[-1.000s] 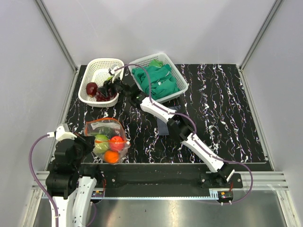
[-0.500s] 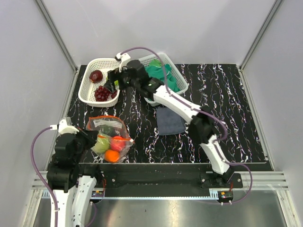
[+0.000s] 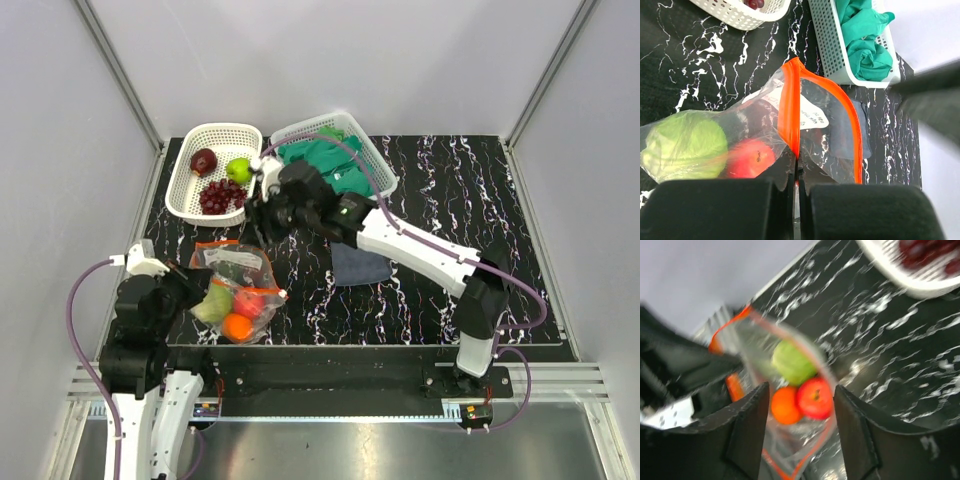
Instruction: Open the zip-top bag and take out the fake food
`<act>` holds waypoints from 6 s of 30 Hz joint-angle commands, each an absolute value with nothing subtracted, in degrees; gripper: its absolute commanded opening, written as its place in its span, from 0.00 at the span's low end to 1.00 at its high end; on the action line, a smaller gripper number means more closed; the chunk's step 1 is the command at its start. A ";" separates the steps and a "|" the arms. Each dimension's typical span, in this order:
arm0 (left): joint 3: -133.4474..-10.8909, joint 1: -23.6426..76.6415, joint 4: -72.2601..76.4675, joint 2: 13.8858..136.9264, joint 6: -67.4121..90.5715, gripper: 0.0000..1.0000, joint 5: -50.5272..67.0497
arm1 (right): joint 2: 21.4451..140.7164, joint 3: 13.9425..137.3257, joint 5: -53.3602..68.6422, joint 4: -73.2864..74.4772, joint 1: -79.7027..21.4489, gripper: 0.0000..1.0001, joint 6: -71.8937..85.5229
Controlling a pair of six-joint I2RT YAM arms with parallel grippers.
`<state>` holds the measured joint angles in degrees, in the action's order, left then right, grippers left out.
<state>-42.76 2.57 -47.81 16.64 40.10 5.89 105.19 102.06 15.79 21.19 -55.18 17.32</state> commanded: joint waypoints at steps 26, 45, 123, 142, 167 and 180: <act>-40.96 2.55 -38.94 20.92 38.50 0.00 12.66 | 119.35 102.66 18.63 24.70 -62.40 0.34 14.94; -37.36 2.55 -37.53 20.13 39.20 0.00 14.06 | 122.96 99.14 17.75 27.16 -62.32 0.88 12.75; -40.69 2.55 -42.80 16.61 36.74 0.00 7.39 | 106.07 108.79 16.34 14.15 -52.30 0.35 18.63; -40.69 2.55 -45.00 18.54 35.60 0.00 5.62 | 155.20 160.67 22.14 8.02 -43.69 0.39 9.32; -41.40 2.55 -44.03 19.78 34.89 0.01 6.25 | 147.94 150.07 14.50 2.78 -44.38 1.00 17.40; -43.77 2.55 -43.68 16.96 37.00 0.00 5.45 | 118.58 120.25 23.56 24.52 -47.37 0.94 20.23</act>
<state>-40.14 2.57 -46.70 17.23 36.69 5.93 126.15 127.52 20.73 17.91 -44.29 21.08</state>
